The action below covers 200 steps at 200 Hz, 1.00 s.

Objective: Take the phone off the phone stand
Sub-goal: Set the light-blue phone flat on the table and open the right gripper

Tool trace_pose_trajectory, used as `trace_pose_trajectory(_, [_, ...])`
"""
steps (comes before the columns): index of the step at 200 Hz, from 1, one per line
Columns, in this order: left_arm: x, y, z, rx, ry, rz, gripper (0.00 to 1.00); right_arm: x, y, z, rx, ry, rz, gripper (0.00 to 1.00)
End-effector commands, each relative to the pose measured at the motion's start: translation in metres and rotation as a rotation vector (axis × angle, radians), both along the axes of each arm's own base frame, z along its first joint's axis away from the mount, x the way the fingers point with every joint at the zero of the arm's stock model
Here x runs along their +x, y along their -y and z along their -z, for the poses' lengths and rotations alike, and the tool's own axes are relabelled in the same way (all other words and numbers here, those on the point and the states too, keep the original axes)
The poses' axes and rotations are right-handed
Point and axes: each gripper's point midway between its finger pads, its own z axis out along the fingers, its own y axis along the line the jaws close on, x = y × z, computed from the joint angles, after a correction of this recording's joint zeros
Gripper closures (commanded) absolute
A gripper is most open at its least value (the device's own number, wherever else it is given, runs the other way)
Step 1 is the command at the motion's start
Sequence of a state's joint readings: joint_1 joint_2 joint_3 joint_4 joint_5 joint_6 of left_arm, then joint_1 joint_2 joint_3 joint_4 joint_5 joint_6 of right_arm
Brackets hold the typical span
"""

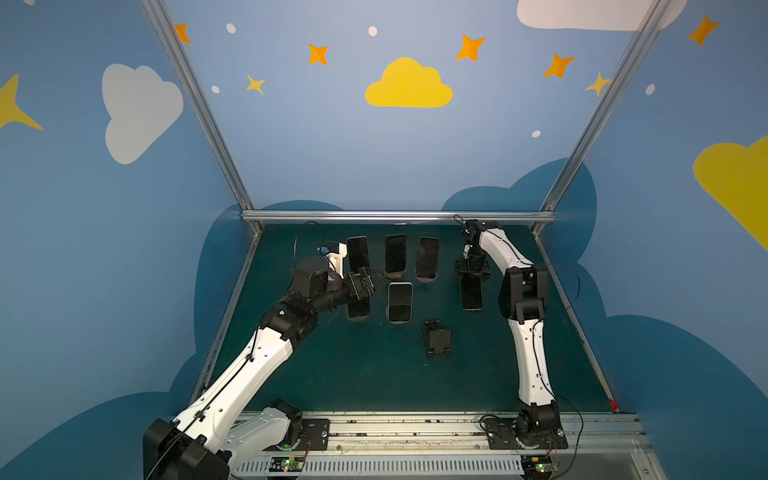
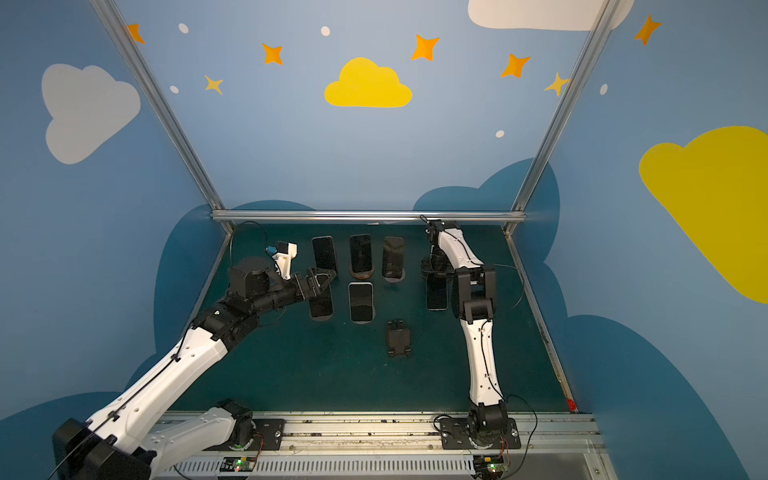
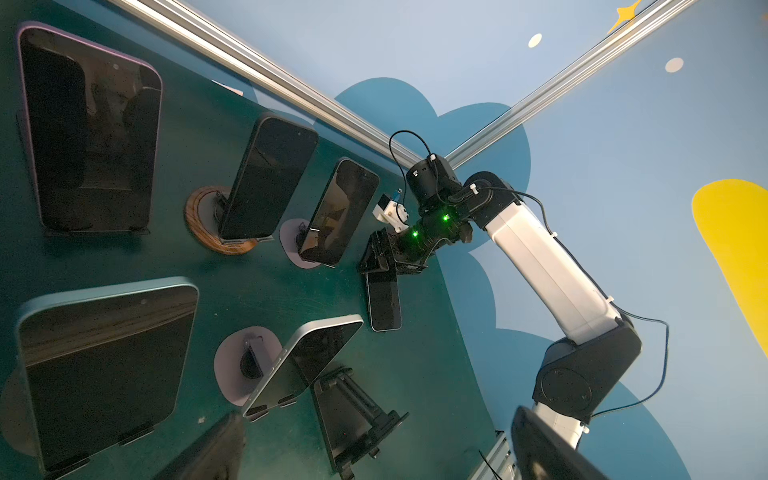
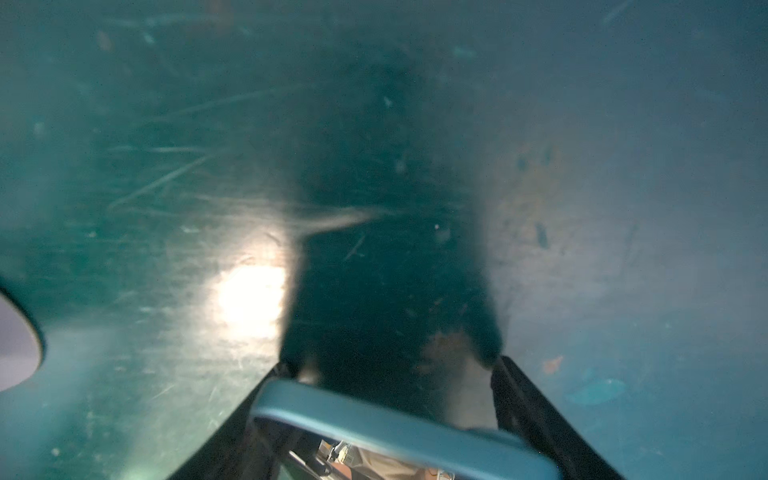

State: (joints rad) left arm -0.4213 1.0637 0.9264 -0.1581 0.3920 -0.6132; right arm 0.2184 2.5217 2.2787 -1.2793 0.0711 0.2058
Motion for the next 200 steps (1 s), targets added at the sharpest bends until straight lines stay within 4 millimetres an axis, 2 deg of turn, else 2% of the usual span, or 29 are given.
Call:
trace_pose_trajectory(1, [0.000, 0.000, -0.013, 0.004, 0.047, 0.002, 0.01, -0.022, 0.006, 0.012, -0.055, -0.088, -0.013, 0.31])
trace_pose_trajectory(35, [-0.001, -0.001, -0.014, 0.008, 0.058, -0.002, 0.01, -0.022, 0.001, 0.009, -0.016, -0.083, -0.015, 0.29])
trace_pose_trajectory(76, [-0.001, 0.002, -0.011, 0.011, 0.047, 0.006, 0.01, -0.019, 0.008, 0.010, -0.021, -0.074, -0.014, 0.26])
trace_pose_trajectory(120, [0.001, 0.003, -0.008, 0.018, 0.041, 0.011, 0.01, -0.020, -0.002, 0.009, 0.045, -0.060, -0.040, 0.21])
trace_pose_trajectory(152, [0.000, 0.004, -0.007, 0.025, 0.044, 0.013, 0.01, -0.018, -0.002, 0.008, 0.049, -0.048, -0.038, 0.21])
trace_pose_trajectory(180, [0.000, 0.006, -0.006, 0.023, 0.040, 0.021, 0.01, -0.013, -0.006, -0.003, 0.088, -0.020, -0.022, 0.21])
trace_pose_trajectory(200, [-0.001, 0.006, -0.007, 0.026, 0.046, 0.026, 0.01, -0.009, 0.000, -0.018, 0.058, 0.020, -0.006, 0.19])
